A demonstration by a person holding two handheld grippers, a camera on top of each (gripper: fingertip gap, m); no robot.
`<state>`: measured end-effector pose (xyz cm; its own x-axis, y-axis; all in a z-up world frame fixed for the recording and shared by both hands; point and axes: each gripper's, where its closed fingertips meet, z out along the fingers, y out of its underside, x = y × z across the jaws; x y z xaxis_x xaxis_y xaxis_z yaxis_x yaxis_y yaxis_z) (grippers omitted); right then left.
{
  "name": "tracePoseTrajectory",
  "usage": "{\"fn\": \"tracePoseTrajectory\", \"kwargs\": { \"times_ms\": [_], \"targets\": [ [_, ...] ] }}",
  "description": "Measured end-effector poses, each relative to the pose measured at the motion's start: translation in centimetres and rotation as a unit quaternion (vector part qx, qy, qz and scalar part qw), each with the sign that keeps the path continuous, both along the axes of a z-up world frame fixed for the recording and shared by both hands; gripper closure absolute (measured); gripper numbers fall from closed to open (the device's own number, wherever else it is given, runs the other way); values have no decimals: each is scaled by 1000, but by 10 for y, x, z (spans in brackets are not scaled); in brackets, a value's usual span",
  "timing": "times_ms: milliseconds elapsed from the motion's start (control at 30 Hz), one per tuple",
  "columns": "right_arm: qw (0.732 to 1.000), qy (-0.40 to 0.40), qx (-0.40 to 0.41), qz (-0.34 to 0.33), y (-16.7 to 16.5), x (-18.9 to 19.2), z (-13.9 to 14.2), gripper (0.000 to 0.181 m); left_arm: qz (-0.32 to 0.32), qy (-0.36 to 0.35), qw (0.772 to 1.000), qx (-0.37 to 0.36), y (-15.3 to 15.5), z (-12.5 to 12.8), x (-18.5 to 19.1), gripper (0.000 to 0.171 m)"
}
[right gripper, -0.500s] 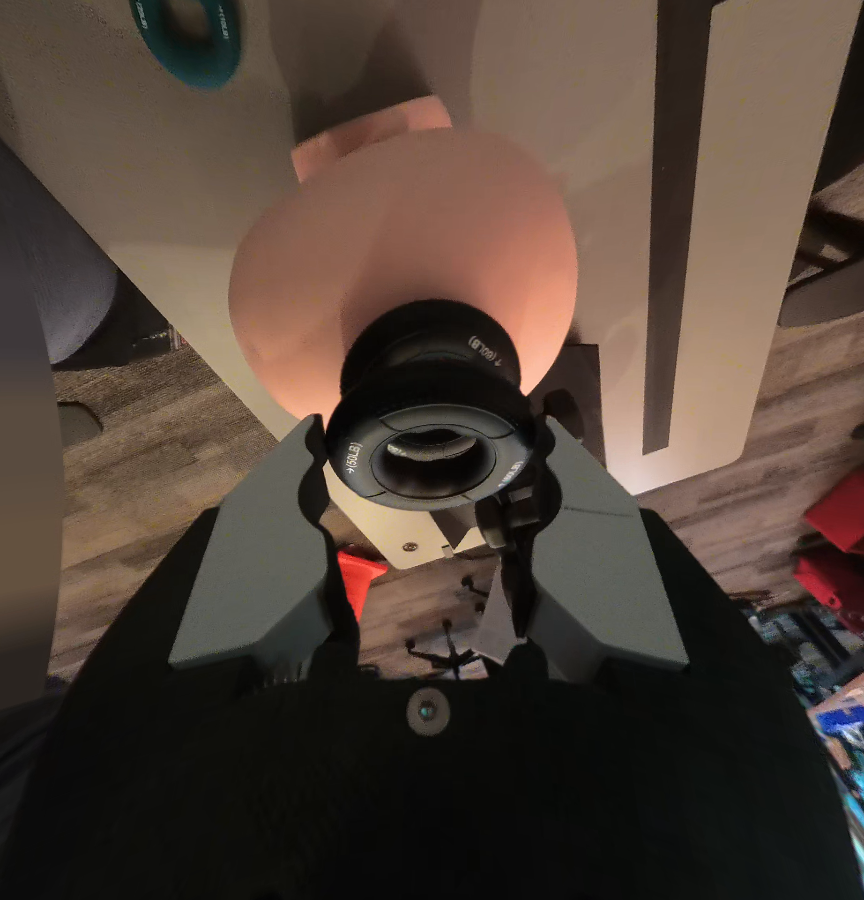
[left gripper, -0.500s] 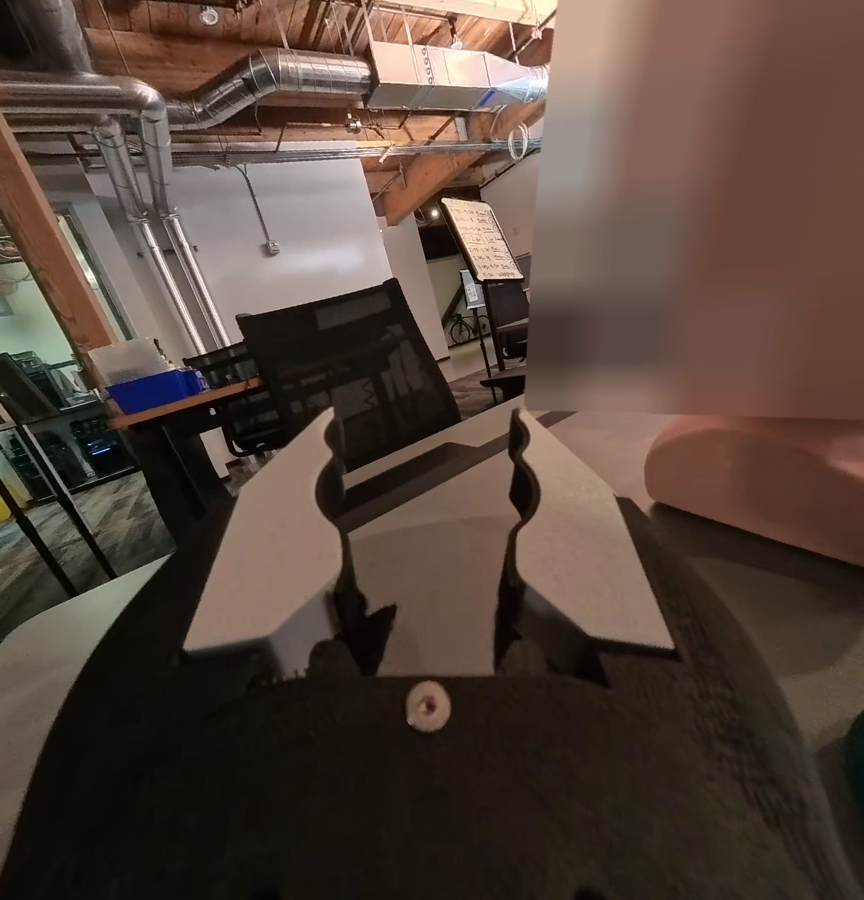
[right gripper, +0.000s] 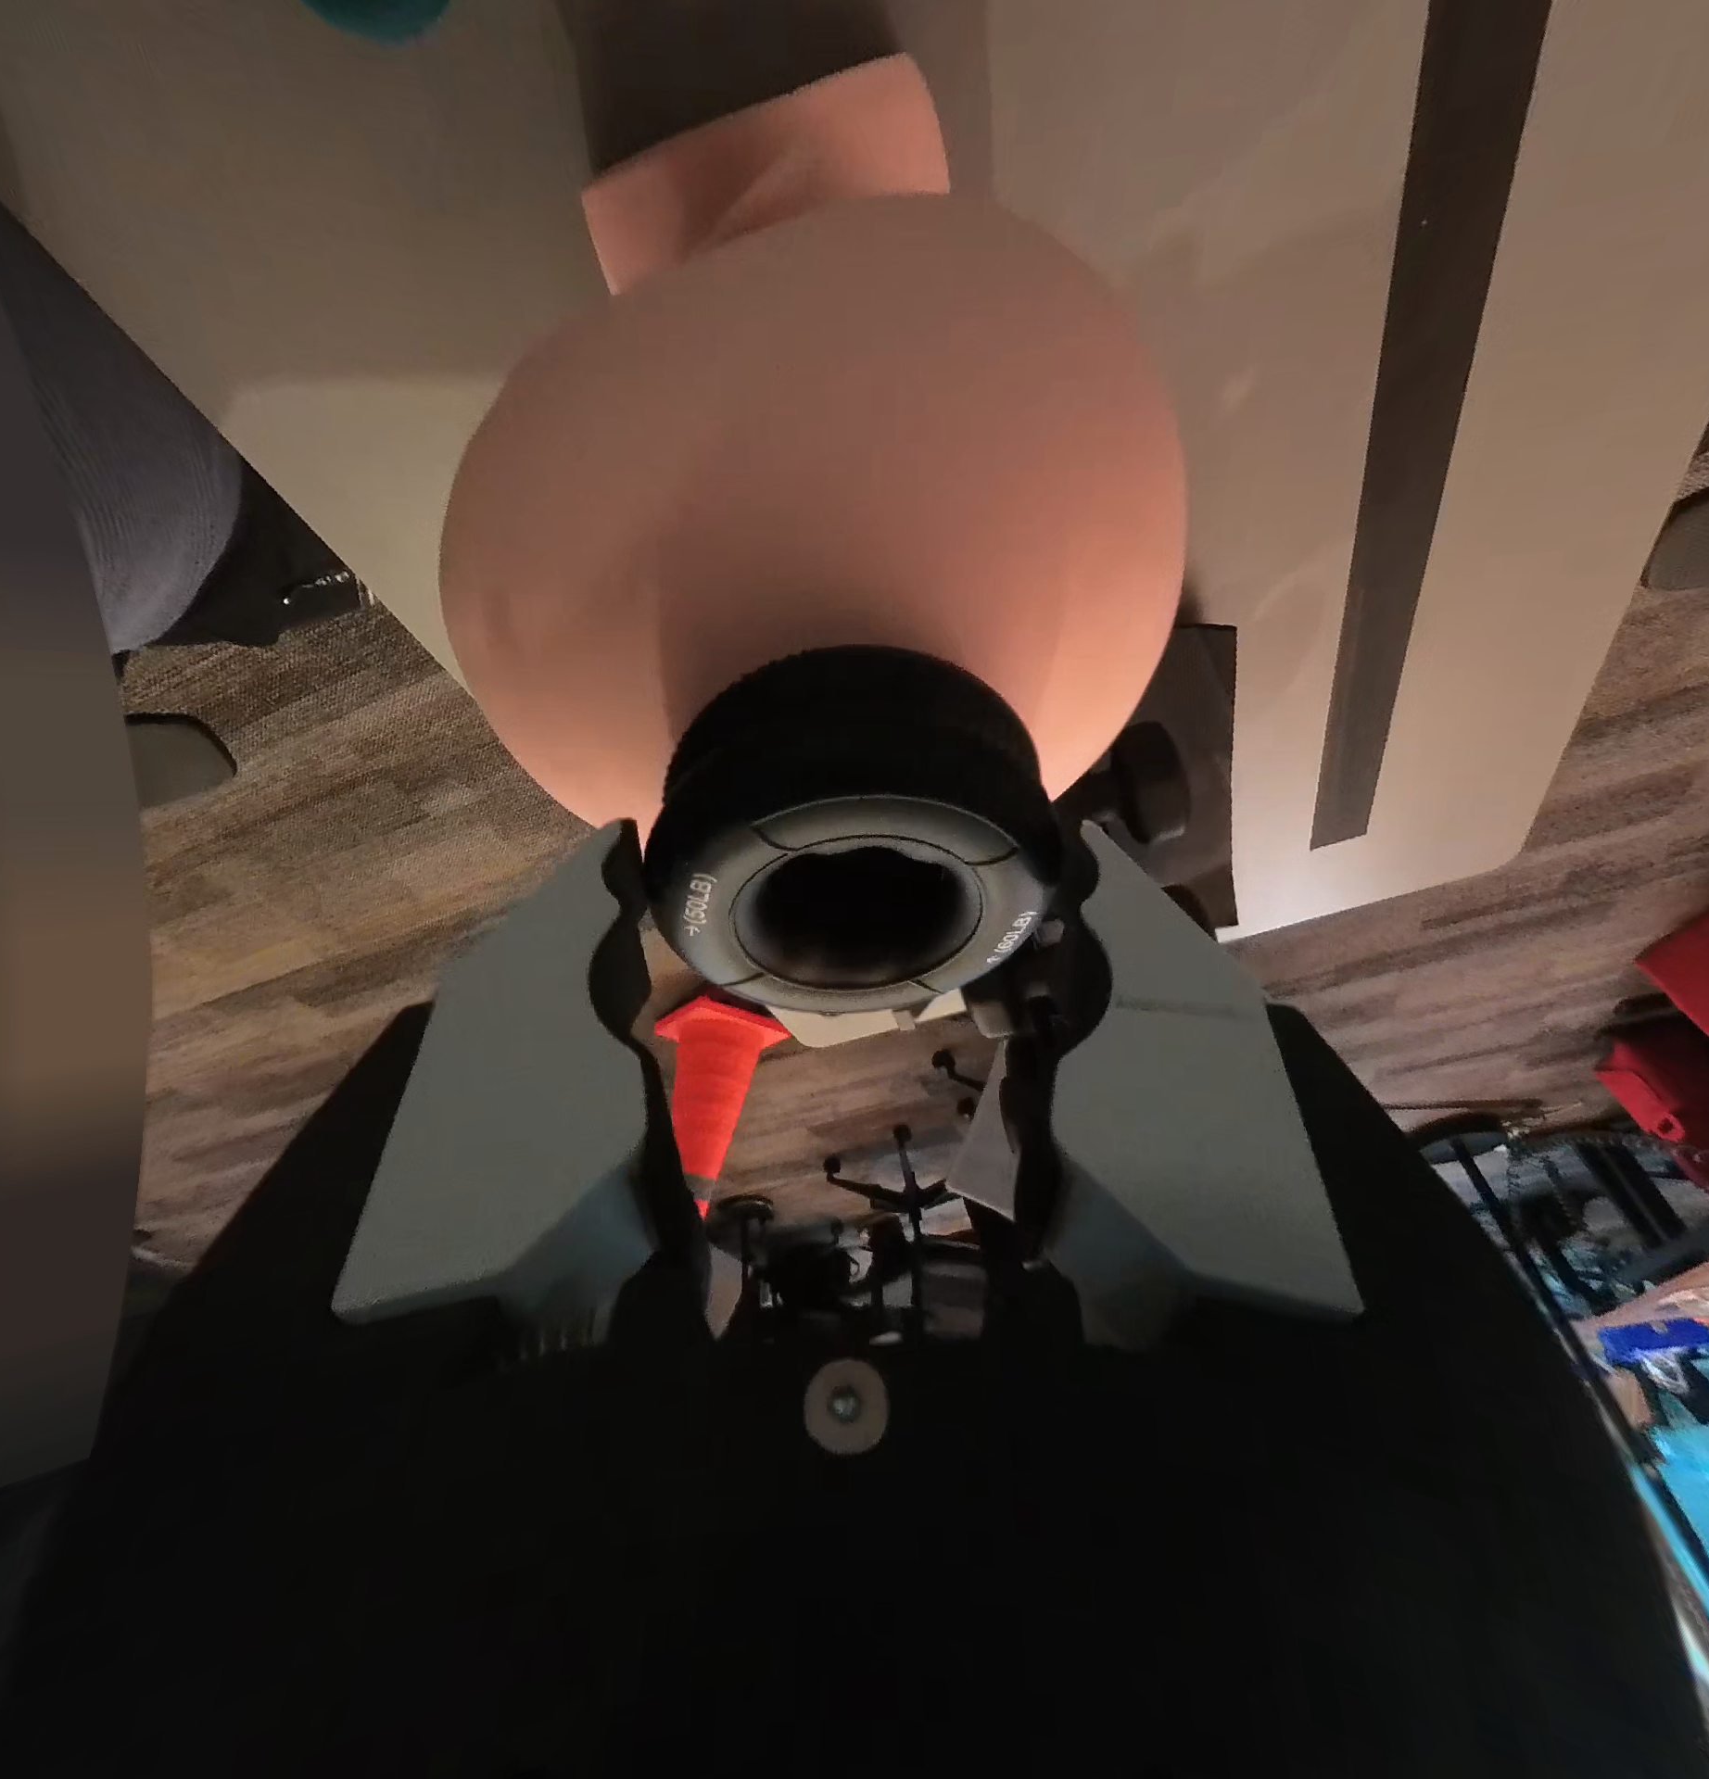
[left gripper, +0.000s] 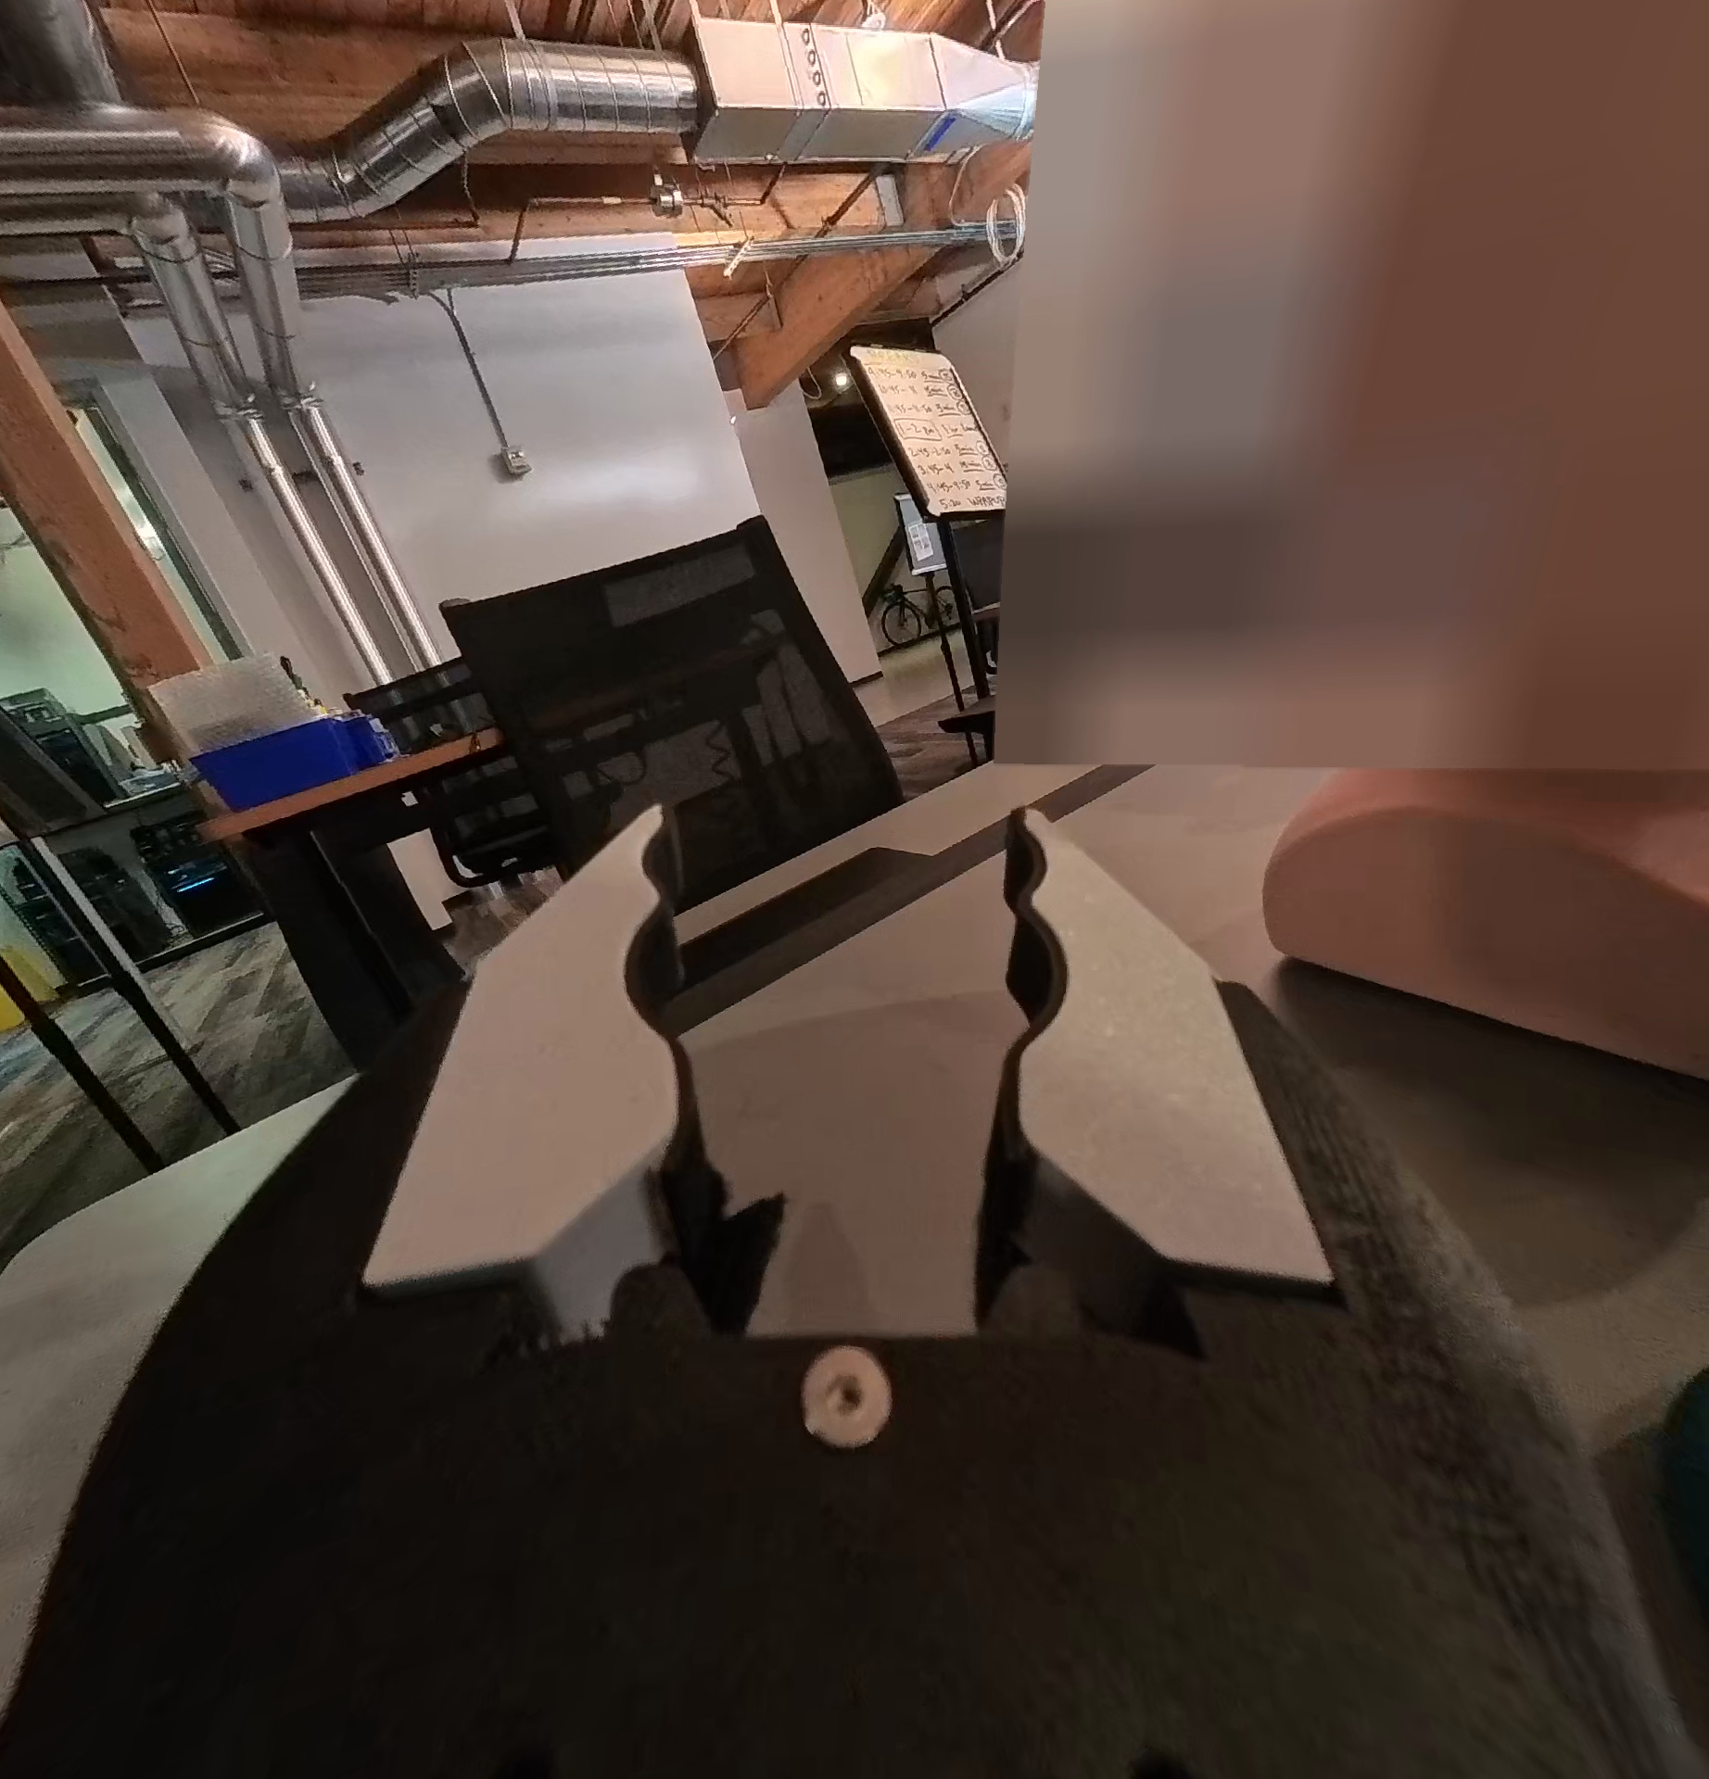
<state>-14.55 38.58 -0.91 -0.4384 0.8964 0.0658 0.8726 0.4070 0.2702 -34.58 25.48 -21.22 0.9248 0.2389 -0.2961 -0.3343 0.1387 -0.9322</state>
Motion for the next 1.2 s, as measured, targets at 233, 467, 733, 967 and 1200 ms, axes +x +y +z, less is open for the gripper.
{"fn": "tracePoseTrajectory", "kwargs": {
  "times_ms": [233, 467, 733, 967, 1200],
  "targets": [
    [999, 32, 1, -14, -5, -7, 3, 90, 0, 0, 1000, -1, 0, 0, 0, 105],
    [946, 319, 16, 50, -52, -37, 44, 79, -18, -23, 1000, -2, 0, -2, 0, 84],
    [693, 692, -100, 177, -251, -35, -50, 107, -5, -98, 995, 26, -8, 1, -23, 85],
    [726, 636, -211, -153, -210, -63, -256, 95, -2, -158, 986, 43, -15, 0, -39, 87],
    [805, 531, -182, -193, -209, -71, -319, 88, -7, -194, 980, 50, -17, -2, -46, 88]
  ]
}}
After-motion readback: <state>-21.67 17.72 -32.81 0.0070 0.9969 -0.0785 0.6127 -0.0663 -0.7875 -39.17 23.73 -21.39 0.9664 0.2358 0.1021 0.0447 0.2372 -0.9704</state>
